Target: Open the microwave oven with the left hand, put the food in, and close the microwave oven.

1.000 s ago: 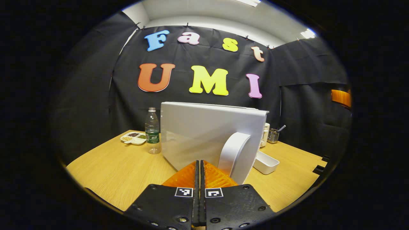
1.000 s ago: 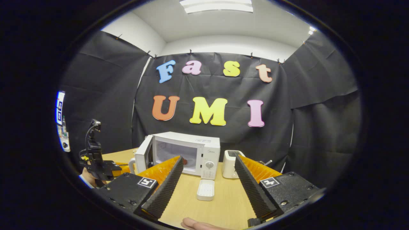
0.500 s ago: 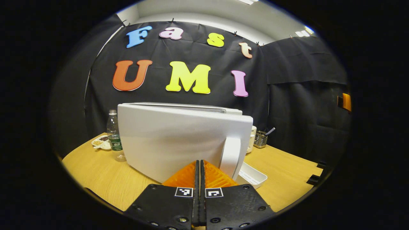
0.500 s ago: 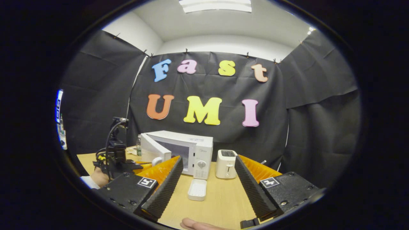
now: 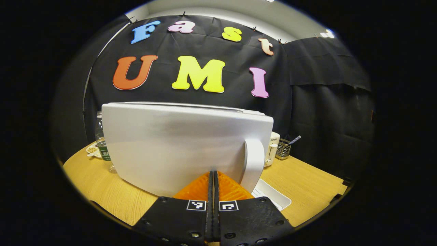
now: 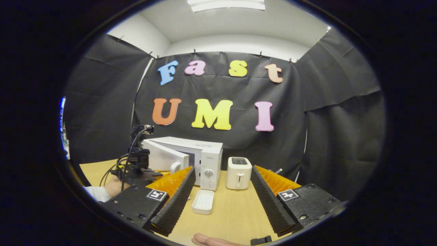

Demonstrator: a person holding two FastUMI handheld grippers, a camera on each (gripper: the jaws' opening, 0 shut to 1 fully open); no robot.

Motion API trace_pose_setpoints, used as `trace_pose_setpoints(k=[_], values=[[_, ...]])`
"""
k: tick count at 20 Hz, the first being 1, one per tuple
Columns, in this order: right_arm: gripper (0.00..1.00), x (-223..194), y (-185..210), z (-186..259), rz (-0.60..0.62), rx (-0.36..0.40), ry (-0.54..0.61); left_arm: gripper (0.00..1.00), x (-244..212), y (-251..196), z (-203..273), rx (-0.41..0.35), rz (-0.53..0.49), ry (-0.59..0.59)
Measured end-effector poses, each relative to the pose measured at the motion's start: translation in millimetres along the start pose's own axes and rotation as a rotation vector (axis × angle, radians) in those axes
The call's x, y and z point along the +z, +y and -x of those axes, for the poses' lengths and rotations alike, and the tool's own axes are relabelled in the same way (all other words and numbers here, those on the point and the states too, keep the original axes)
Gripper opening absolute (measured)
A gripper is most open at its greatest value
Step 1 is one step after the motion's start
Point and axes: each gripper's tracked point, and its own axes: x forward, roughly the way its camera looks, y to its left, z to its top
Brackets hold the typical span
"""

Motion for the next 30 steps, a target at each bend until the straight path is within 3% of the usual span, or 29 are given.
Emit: trace_pose_setpoints(k=[1, 2, 10, 11, 12, 14, 15, 16, 22, 24, 27, 28, 30], values=[[0.95, 0, -2, -2, 0.0, 0.004, -0.01, 0.0, 0, 0, -6, 0.004, -0.002, 0.002], [1.0, -2, -9, -6, 0.007, -0.003, -0.009, 0.0, 1, 0, -12, 0.009, -0.007, 0.002], [1.0, -21, -43, -45, -0.014, -0.029, 0.02, 0.0, 12, 2, -68, 0.036, 0.025, -0.034], [0.95, -23, -47, -48, -0.024, -0.029, 0.023, 0.0, 12, 4, -76, 0.044, 0.022, -0.033], [1.0, -26, -52, -50, -0.031, -0.029, 0.026, 0.0, 14, 5, -84, 0.055, 0.017, -0.032], [1.0, -33, -61, -53, -0.036, -0.035, 0.038, 0.0, 22, 6, -96, 0.067, 0.019, -0.046], [0.95, -35, -63, -55, -0.041, -0.035, 0.043, 0.0, 21, 4, -98, 0.062, 0.031, -0.039], [1.0, -37, -65, -56, -0.046, -0.038, 0.049, 0.0, 24, 2, -98, 0.061, 0.031, -0.05], [1.0, -40, -70, -52, -0.069, -0.055, 0.062, 0.0, 22, 1, -97, 0.069, 0.026, -0.02], [1.0, -37, -71, -48, -0.067, -0.061, 0.058, 0.0, 23, 11, -89, 0.122, -0.013, -0.003], [1.0, -37, -75, -40, -0.059, -0.084, 0.066, 0.0, 35, -1, -69, 0.095, 0.009, -0.015], [0.95, -38, -75, -37, -0.059, -0.089, 0.071, 0.0, 41, -4, -61, 0.09, 0.02, -0.022], [1.0, -37, -74, -31, -0.057, -0.098, 0.08, 0.0, 53, -10, -39, 0.084, 0.038, -0.037]])
